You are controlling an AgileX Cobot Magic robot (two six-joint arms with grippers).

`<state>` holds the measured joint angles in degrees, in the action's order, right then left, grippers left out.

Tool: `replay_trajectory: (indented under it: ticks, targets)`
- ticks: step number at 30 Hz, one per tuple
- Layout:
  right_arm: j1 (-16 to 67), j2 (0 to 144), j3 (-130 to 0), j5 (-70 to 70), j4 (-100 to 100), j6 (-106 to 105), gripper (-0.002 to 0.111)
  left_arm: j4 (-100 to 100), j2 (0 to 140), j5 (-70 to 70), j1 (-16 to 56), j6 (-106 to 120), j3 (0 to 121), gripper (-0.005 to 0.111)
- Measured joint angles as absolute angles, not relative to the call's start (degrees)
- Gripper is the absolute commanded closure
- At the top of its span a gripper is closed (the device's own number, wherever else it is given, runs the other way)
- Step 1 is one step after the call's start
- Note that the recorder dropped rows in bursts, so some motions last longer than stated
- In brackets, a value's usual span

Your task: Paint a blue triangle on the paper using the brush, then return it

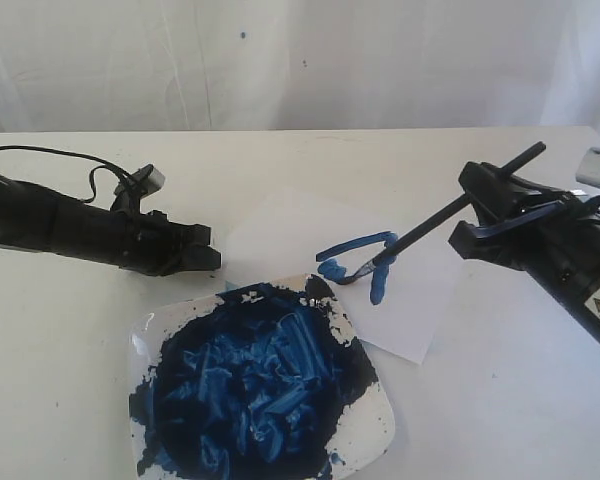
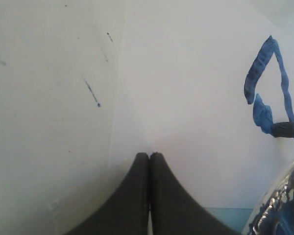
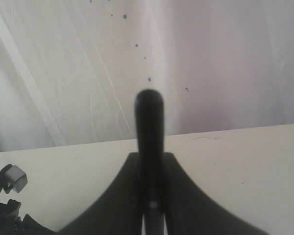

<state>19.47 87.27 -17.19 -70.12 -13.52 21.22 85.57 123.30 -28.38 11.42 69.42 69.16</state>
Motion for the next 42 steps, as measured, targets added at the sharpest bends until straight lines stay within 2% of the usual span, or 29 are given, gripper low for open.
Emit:
replay_trajectory:
  ticks: [30, 42]
  targets:
    - [19.47, 71.98, -6.77, -64.54, -6.35, 16.14, 0.108, 85.57, 123.30, -28.38, 11.42, 69.42, 69.16, 0.107]
    - [19.47, 64.21, -6.79, -68.71, -6.24, 27.07, 0.108, 85.57, 123.30, -28.38, 11.42, 69.42, 69.16, 0.107]
